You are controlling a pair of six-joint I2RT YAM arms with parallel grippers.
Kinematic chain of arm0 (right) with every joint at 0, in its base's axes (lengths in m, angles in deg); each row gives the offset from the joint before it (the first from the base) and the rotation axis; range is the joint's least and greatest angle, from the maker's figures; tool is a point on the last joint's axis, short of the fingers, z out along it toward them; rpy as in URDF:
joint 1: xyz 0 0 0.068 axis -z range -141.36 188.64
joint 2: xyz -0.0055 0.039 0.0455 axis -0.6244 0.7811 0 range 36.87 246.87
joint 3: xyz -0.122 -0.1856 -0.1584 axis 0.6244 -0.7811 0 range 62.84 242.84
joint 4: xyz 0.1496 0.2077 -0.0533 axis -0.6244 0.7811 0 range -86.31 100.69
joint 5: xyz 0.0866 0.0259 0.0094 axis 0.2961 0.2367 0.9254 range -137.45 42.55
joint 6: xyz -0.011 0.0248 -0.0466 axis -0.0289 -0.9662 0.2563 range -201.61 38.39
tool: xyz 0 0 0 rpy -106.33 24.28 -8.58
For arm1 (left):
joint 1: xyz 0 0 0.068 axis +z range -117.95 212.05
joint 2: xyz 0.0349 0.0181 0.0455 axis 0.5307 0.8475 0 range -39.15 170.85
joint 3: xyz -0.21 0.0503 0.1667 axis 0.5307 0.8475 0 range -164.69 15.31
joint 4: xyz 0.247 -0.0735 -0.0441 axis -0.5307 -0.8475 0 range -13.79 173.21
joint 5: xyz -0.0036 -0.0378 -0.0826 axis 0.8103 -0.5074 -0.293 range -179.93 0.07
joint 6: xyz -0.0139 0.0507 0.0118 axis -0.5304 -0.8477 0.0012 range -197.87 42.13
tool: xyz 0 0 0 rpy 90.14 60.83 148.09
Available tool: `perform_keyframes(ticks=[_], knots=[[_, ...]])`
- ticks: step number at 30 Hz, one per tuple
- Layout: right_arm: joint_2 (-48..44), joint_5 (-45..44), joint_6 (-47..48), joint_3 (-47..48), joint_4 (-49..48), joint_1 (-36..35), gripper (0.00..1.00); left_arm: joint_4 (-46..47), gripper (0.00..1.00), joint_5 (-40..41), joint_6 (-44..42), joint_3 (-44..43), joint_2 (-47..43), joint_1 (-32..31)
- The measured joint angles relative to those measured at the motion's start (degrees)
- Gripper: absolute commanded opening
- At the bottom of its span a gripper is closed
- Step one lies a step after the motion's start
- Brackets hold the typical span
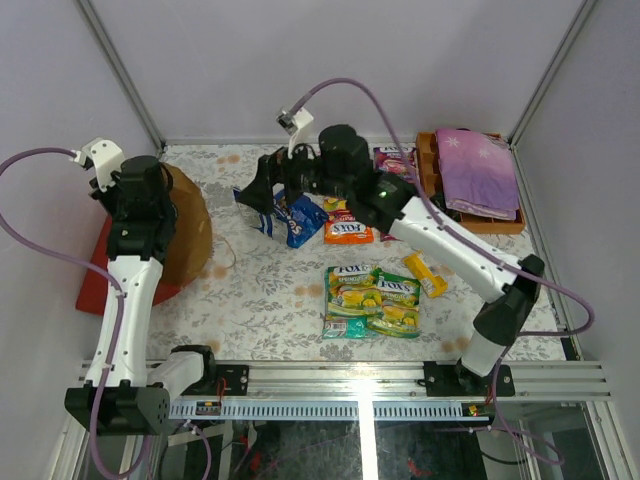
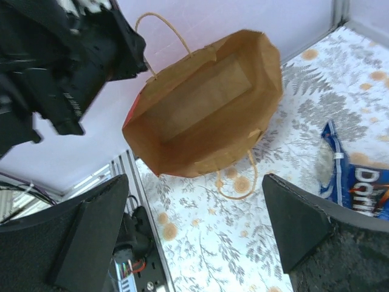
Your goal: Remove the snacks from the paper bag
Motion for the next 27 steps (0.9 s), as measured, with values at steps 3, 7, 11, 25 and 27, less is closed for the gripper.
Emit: perform_keyframes(ticks=[3,7,11,25,27], knots=[[2.1,0.2,-5.3,-7.5,-9.4,-0.4,0.92,0.1,0.01,-0.8,0.1,-0.8,-0.3,0.0],[11.4,1.4,-13.6,-15.6,-19.2,-0.5,0.86,0.0,0.01,-2.0,0.1,-1.5,-0.5,0.0],[19.9,1.6,-20.2,-19.7,-25.6,-0.5,0.86,-0.2,0.01,-3.1,0.0,-2.1,-0.6,0.0],[27.6,1.4,-37.9,-21.6,-51.4,-0.2,0.77,-0.4,0.01,-6.1,-0.3,-3.3,-2.2,0.0],[28.5,0.9,-39.0,-21.6,-52.3,-0.2,0.78,-0.4,0.01,-6.4,-0.4,-3.3,-2.3,0.0]])
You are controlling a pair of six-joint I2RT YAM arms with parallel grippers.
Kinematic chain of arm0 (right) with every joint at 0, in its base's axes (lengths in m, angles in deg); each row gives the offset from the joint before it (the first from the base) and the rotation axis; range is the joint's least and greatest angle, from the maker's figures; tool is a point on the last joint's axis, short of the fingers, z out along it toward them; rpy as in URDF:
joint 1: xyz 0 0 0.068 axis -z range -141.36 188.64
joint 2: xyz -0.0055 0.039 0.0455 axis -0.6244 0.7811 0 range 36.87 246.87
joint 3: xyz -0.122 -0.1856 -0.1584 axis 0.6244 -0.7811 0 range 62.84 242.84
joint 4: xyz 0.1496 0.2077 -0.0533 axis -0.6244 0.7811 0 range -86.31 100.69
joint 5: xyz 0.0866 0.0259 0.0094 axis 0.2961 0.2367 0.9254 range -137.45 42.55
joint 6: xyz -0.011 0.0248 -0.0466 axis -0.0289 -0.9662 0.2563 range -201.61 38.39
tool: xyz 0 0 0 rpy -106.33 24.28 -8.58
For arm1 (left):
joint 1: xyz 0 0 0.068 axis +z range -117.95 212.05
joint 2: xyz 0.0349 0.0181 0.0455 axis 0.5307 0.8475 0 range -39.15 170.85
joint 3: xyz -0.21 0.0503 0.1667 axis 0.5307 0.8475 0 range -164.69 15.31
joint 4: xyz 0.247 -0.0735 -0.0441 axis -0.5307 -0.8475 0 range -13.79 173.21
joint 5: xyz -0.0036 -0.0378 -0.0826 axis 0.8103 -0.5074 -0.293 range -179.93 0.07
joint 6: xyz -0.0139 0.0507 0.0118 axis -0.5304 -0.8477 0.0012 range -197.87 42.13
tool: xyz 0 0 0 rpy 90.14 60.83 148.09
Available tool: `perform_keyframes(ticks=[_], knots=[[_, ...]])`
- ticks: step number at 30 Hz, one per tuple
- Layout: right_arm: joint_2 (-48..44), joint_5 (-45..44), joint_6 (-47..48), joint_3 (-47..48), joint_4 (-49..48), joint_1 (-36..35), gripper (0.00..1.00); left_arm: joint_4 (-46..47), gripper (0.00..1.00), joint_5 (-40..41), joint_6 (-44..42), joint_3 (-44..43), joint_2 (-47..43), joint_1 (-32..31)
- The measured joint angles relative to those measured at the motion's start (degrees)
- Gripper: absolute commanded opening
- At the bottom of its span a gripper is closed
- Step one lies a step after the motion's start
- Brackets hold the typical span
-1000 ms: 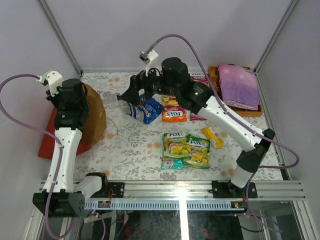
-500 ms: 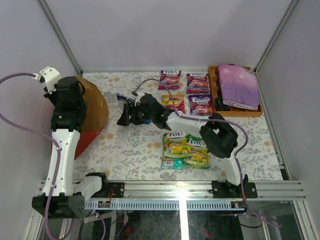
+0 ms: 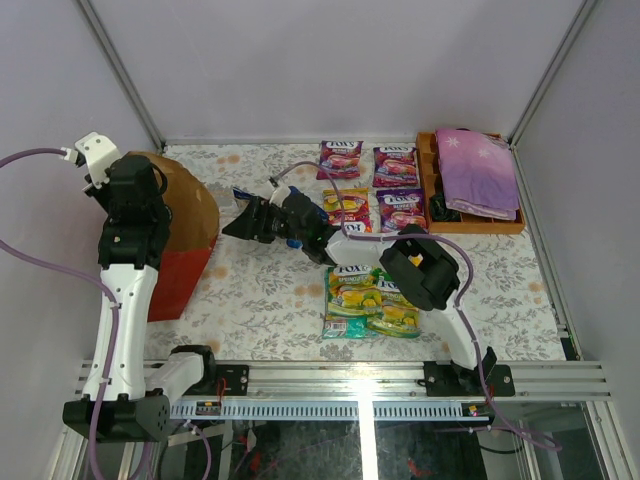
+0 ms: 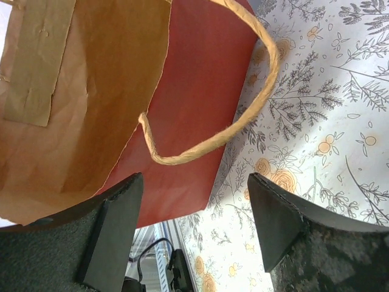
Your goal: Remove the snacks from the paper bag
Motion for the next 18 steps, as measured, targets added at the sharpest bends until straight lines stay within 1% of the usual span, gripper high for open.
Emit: perform_keyframes(ticks=[3,9,14,15,16,17,18], knots=[[0.3,-1.1,-1.4,-0.6,-2.0,0.0,0.8,0.0,0.01,-0.4,0.0,0.0,0.0,0.0],[0.3,-4.0,-5.1,-3.6,-9.7,0.6,0.81,0.0,0.01,-1.0,-0.2,0.0,0.0,0.0],[0.6,-5.4,-8.2,-5.5,-14.3,1.3,0.77,0.0,0.0,-1.5,-0.5,0.0,0.0,0.0],[0.8,-5.4,-8.8,-5.5,-15.0,1.4,0.74,0.0,0.0,-1.6,-0.6,0.0,0.0,0.0],[0.9,-5.5,-9.5,-5.4,-15.6,1.5,0.69,0.0,0.0,-1.7,-0.6,0.0,0.0,0.0],[1.1,-5.5,-10.0,-5.4,-16.2,1.6,0.61,0.0,0.0,-1.8,-0.7,0.0,0.0,0.0],[1.4,-5.5,-10.6,-5.3,-16.7,1.6,0.48,0.0,0.0,-1.9,-0.7,0.0,0.0,0.0]])
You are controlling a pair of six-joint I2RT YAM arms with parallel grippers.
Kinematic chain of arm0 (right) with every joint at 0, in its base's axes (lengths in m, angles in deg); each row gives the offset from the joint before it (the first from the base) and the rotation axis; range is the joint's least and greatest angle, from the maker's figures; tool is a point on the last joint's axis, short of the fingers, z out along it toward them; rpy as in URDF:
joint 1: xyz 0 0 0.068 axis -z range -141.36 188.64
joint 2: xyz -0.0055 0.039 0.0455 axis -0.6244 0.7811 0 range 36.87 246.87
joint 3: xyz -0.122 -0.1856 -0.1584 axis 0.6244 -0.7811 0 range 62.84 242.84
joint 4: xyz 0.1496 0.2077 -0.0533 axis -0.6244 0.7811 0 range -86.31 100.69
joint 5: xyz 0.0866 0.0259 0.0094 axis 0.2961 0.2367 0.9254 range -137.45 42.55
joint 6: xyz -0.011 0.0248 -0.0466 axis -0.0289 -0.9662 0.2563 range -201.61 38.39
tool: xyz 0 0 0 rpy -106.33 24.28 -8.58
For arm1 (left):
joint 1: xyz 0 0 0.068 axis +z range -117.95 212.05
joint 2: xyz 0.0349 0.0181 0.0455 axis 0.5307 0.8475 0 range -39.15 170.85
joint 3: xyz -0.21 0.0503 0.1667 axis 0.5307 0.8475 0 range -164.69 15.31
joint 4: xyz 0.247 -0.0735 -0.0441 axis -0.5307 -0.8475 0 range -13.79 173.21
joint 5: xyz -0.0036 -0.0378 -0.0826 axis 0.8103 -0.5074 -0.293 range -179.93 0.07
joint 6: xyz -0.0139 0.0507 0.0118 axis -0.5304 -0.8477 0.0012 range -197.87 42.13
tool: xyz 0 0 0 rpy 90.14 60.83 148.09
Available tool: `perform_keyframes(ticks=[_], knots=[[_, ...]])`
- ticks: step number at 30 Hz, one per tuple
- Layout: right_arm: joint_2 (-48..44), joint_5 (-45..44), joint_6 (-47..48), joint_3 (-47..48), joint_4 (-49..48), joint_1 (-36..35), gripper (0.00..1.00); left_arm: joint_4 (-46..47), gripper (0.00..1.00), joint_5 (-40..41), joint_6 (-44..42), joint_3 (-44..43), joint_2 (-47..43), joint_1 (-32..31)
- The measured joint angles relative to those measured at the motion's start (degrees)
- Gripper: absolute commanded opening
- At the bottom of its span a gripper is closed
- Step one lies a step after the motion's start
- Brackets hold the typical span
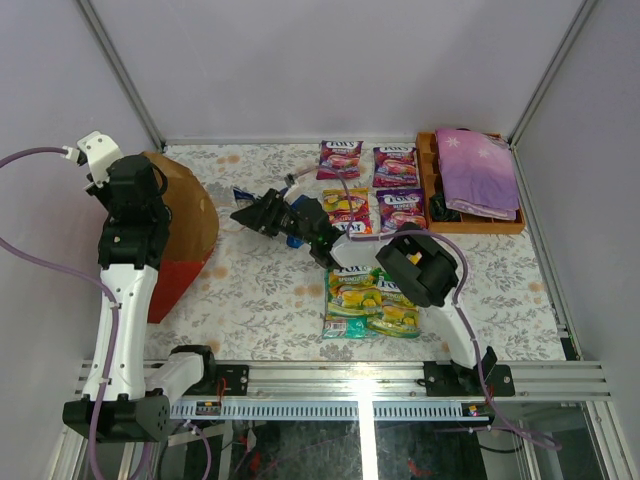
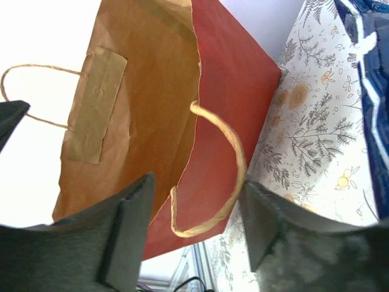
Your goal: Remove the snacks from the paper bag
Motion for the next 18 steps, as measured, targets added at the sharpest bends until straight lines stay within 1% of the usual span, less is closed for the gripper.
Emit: perform_keyframes(ticks=[1,3,4,5,7,10,13,16,18], knots=[[0.3,0.0,-0.4,0.1,-0.5,0.0,0.33,0.0,0.0,-0.1,0.0,0.0,0.0,0.0],[1.1,0.2,-1.4,0.3,-1.4,0.1,0.08,0.0,0.0,-0.3,0.0,0.0,0.0,0.0],[1.4,0.3,-2.0,0.3,-1.6,0.1,0.01,0.0,0.0,-0.4,0.0,0.0,-0.1,0.0],[1.4,0.5,-2.0,0.3,-1.4,0.1,0.0,0.0,0.01,-0.6,0.0,0.0,-0.1,0.0],[1.5,0.7,-2.6,0.3,-1.4,0.2,0.0,0.0,0.06,-0.8,0.0,0.0,-0.1,0.0],[1.0,1.1,-1.9,0.3,-0.7,0.2,0.0,0.5,0.07,-1.3,0.0,0.1,0.0,0.0],[-0.8,2.2,0.4,0.9,4.4,-0.1,0.0,2.2,0.07,-1.7,0.0,0.7,0.8,0.0],[-2.6,3.7,3.4,5.6,10.8,-0.5,0.0,3.3,0.07,-2.1,-0.2,0.9,3.1,0.0],[-3.2,4.9,4.6,8.9,13.1,-1.0,0.0,4.0,0.07,-2.6,-0.4,0.9,5.0,0.0]])
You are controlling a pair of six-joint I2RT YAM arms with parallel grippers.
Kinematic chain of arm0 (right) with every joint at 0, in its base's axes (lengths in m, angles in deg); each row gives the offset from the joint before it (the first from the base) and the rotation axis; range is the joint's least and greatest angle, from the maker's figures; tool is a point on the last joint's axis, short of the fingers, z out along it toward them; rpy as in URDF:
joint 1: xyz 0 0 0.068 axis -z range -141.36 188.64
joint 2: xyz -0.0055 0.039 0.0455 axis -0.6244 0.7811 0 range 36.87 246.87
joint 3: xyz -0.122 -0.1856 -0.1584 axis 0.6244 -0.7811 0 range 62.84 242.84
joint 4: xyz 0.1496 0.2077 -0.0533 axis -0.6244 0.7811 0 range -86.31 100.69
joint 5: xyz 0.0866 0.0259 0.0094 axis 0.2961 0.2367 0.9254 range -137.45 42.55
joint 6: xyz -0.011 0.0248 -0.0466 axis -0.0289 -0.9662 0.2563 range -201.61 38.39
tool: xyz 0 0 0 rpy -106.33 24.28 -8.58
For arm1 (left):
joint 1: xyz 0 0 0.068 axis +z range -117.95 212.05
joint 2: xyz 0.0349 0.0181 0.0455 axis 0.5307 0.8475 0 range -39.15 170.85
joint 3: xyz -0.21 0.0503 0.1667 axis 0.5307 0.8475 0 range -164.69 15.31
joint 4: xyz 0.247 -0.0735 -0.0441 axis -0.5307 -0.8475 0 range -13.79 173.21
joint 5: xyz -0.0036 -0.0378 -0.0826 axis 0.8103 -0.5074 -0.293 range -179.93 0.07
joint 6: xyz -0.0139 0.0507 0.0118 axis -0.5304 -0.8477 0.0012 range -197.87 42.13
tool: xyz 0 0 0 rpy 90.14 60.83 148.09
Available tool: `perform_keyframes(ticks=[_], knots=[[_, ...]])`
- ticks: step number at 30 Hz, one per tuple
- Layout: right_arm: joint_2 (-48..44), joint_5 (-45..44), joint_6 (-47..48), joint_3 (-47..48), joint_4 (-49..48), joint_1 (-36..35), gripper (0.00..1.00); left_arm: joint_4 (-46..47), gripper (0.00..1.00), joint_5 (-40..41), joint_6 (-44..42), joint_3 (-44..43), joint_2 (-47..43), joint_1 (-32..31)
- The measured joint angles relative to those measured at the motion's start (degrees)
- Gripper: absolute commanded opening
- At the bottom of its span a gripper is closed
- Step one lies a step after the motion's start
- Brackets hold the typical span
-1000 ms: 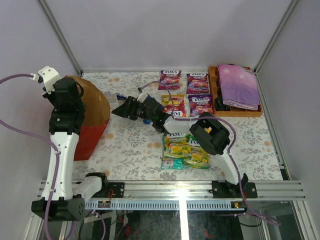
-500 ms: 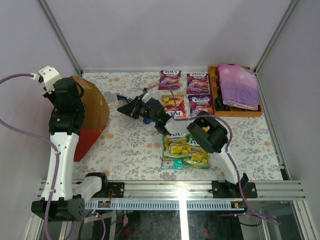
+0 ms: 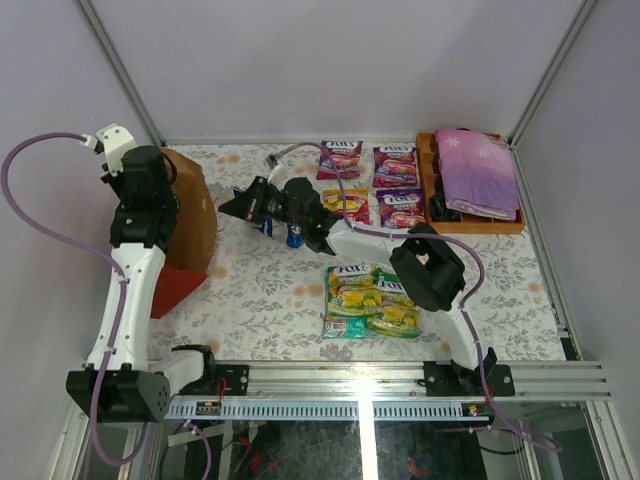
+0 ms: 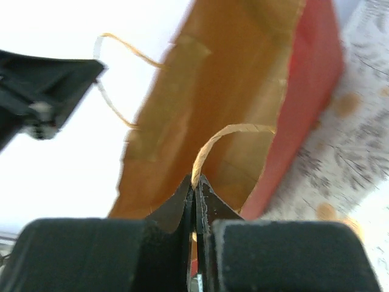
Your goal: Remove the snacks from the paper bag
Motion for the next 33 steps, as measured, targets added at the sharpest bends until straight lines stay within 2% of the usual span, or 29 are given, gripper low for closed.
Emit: perform_keyframes(ticks=[7,13,18,21,23,25,26,28,29,33], knots=[[0.6,3.3,2.5,13.4,8.1,-1.1,0.0,2.5,0.07,0.1,-2.0,-0.6,5.2,0.2],[8.5,5.8,5.2,34.3,19.4,-1.1,0.06,5.1,0.07,0.5,-3.8,-4.1,9.6,0.3],[13.8,6.8,5.8,41.9,25.2,-0.7,0.13,7.5,0.07,1.6,-5.2,-6.5,13.5,0.5],[15.6,7.3,5.9,42.8,27.9,0.1,0.33,8.0,0.07,2.4,-6.1,-8.7,17.0,0.8],[16.5,7.5,6.0,42.9,29.5,1.0,0.51,8.3,0.07,2.8,-6.7,-10.4,19.3,1.0],[17.2,7.7,6.0,43.5,30.9,1.9,0.71,8.5,0.17,3.4,-7.0,-12.0,21.1,1.0],[17.7,7.9,6.4,44.4,31.6,2.5,0.81,8.5,0.33,3.7,-7.1,-12.7,21.8,1.0],[18.7,8.7,7.3,47.2,33.7,3.9,0.99,8.1,0.95,4.3,-6.9,-14.0,22.5,1.0],[18.8,9.2,7.4,48.0,34.1,4.5,1.0,7.6,1.0,4.7,-6.8,-14.5,22.5,1.0],[17.1,11.8,9.9,48.3,34.9,7.7,1.0,6.2,1.0,4.6,-5.5,-16.5,20.9,1.0]])
